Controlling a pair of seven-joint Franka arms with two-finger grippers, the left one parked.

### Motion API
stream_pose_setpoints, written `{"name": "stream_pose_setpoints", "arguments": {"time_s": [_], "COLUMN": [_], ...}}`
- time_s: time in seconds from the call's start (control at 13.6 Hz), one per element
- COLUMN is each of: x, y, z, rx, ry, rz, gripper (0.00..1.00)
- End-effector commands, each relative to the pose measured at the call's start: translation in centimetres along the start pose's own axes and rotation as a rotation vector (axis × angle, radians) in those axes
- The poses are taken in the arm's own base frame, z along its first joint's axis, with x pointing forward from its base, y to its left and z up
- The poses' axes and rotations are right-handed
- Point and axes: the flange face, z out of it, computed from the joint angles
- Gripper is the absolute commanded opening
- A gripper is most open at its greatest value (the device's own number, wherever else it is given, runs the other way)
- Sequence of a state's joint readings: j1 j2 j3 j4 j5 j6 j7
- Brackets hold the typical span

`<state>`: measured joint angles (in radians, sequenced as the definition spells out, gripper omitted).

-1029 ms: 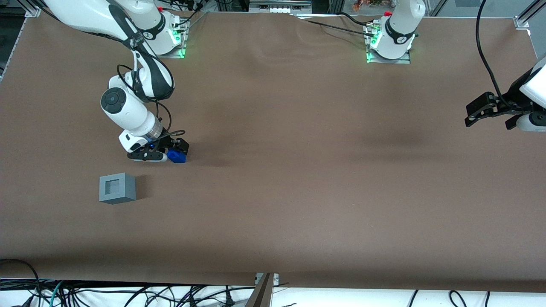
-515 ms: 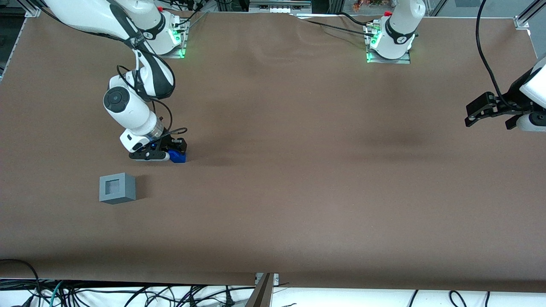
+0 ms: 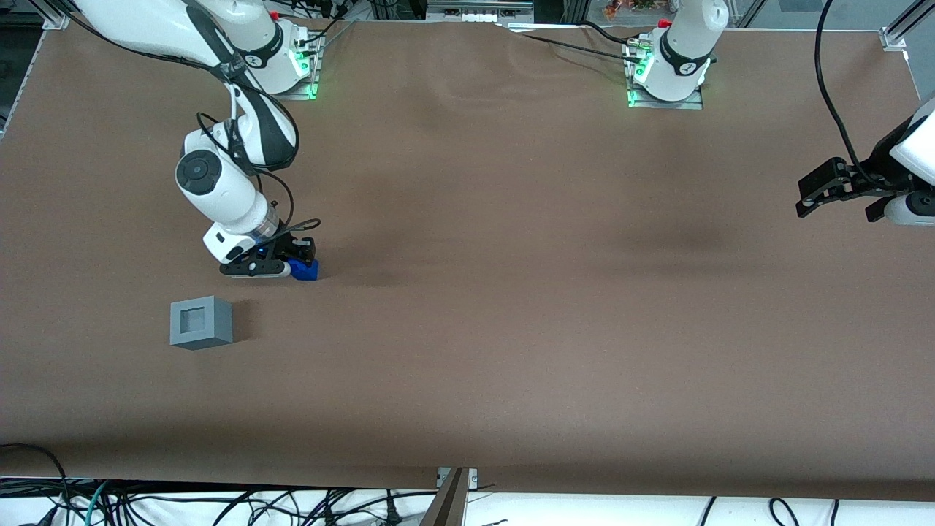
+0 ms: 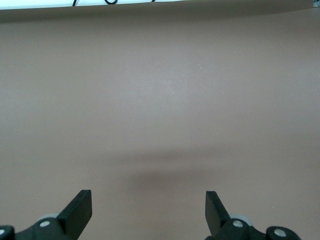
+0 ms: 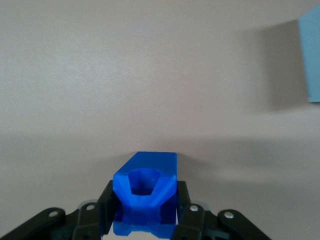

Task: Insert blue part into gray base with right arm
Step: 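Lift the blue part and carry it over the gray base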

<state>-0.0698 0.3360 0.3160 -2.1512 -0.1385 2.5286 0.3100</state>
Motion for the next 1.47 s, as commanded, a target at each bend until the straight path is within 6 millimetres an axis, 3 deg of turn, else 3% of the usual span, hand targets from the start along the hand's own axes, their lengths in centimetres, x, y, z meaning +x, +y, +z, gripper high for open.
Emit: {"name": "stream_pose_setpoints", "arguments": {"time_s": [0.0, 0.15, 0.51, 0.81, 1.18, 1.4], "x": [4.2, 6.1, 10.2, 12.2, 15.1, 15.6], "y": [2.2, 4.4, 12.4, 16.3, 18.4, 19.7], "z": [-7.0, -9.6, -11.9, -10.6, -9.4, -7.4], "rx": [-0.040, -0.044, -0.015, 0.010, 0.038, 0.051], "ry": [-0.058, -0.075, -0.125, -0.121, -0.112, -0.123], "rz": [-0.081, -0.140, -0.285, -0.368, -0.353, -0.283], "gripper": [0.44, 0.44, 0.44, 0.44, 0.44, 0.44]}}
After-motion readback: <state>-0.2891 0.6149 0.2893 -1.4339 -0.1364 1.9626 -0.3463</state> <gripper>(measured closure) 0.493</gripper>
